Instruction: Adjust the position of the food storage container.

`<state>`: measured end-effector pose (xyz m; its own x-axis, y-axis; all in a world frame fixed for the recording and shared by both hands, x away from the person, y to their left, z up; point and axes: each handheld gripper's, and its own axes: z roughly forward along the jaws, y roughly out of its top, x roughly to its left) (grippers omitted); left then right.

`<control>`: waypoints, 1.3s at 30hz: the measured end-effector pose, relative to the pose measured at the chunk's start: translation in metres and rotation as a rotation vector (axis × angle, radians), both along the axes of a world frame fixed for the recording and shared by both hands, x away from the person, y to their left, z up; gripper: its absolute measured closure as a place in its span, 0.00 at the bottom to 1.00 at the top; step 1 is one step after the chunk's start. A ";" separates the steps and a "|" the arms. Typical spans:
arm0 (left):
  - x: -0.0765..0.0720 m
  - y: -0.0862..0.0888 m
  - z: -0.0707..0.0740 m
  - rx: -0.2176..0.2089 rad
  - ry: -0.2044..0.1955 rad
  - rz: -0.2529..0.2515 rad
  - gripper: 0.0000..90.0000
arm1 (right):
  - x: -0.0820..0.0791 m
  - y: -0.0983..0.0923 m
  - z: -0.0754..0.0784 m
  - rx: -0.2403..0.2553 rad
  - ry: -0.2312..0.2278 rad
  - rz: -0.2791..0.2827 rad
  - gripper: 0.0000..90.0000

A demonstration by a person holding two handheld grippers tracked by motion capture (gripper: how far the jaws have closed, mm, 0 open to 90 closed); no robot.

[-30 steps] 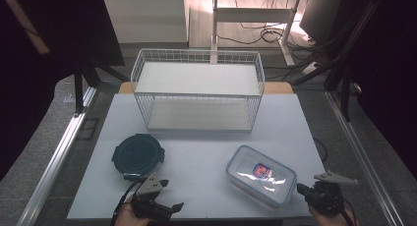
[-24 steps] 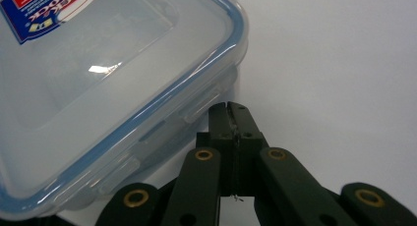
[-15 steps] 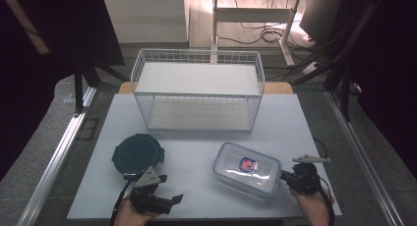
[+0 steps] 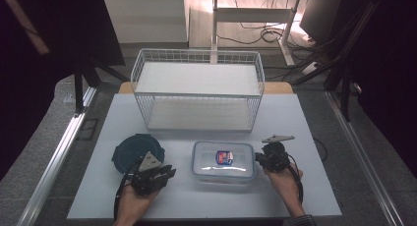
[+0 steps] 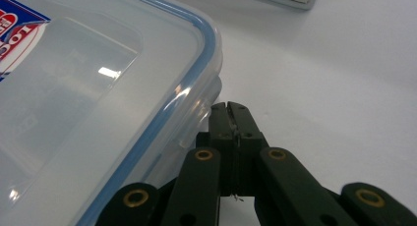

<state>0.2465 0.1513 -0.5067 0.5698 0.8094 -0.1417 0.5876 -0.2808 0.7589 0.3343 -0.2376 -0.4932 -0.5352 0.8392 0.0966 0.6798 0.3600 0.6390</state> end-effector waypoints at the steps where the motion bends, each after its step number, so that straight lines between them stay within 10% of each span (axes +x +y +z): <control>1: 0.003 -0.001 0.002 0.008 -0.008 0.016 0.94 | -0.001 -0.003 0.000 0.012 -0.001 -0.002 0.99; 29: 0.027 0.062 0.003 -0.024 0.033 0.255 1.00 | -0.014 -0.006 0.004 0.027 -0.012 0.012 0.99; 39: 0.012 0.052 0.007 -0.015 0.008 0.142 0.94 | -0.012 0.032 -0.001 0.013 -0.023 0.086 0.99</control>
<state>0.2582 0.2030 -0.4998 0.4484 0.8796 -0.1586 0.6270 -0.1831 0.7572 0.3218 -0.2060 -0.4940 -0.6076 0.7886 0.0945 0.6318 0.4078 0.6592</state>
